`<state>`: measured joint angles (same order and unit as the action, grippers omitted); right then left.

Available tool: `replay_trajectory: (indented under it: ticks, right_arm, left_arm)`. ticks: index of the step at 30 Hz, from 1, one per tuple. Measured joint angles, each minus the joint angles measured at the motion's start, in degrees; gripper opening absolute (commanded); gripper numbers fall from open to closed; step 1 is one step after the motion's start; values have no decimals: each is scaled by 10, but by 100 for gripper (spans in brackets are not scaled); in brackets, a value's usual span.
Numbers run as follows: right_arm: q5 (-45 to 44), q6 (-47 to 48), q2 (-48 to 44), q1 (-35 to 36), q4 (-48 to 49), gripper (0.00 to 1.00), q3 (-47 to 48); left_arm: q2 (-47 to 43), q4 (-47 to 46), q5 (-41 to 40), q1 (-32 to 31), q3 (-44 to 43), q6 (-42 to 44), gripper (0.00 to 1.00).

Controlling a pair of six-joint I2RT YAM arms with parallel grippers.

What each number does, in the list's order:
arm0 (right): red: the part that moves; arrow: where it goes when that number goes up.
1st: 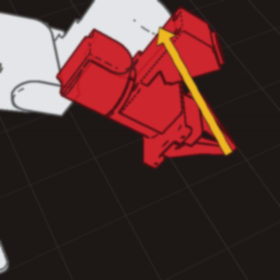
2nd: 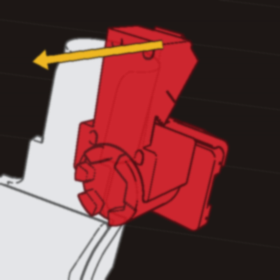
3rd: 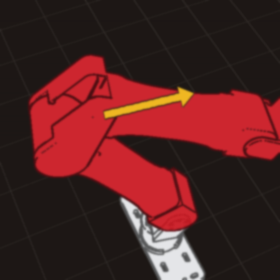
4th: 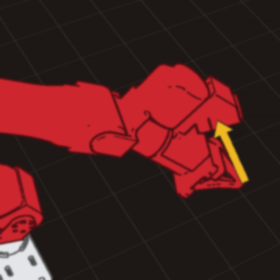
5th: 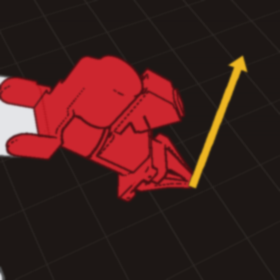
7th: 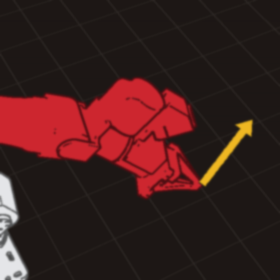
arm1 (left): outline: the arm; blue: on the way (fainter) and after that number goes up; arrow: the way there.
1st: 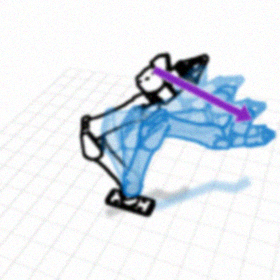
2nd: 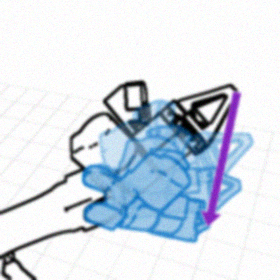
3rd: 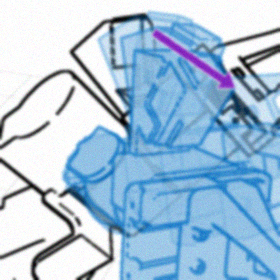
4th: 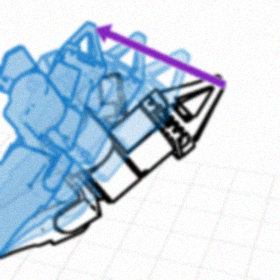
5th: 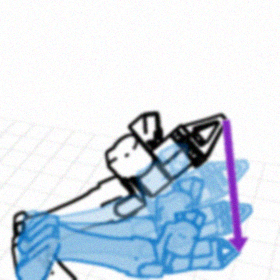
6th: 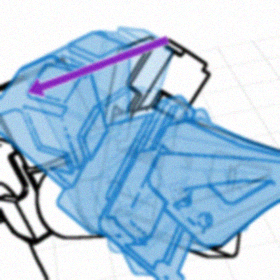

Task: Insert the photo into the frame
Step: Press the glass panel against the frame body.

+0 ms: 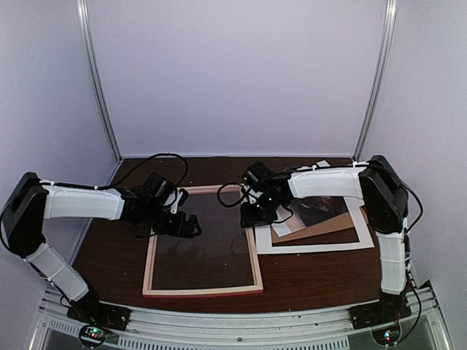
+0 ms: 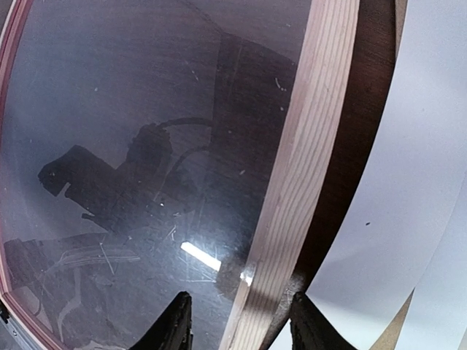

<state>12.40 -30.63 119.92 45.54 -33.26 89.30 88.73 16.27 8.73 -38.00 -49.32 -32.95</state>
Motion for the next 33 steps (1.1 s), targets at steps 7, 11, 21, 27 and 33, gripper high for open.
replay_trajectory:
  ticks: [7, 11, 21, 27, 33]
  right_arm:
    - [-3, 5, 0, 3, 0, 39, -23]
    - [-6, 7, 0, 8, 0, 38, -30]
    - [-34, 23, -1, 28, -6, 40, -32]
    - [-66, 47, -4, 47, -18, 41, -32]
    - [-87, 64, -6, 56, -28, 44, -33]
  left_arm:
    - [1, 0, 0, 0, 0, 0, 98]
    - [1, 0, -1, -1, 0, 0, 98]
    - [4, 4, -14, -2, 0, -2, 97]
    - [4, 17, -32, -7, 0, -3, 97]
    - [4, 20, -44, -7, 0, -4, 97]
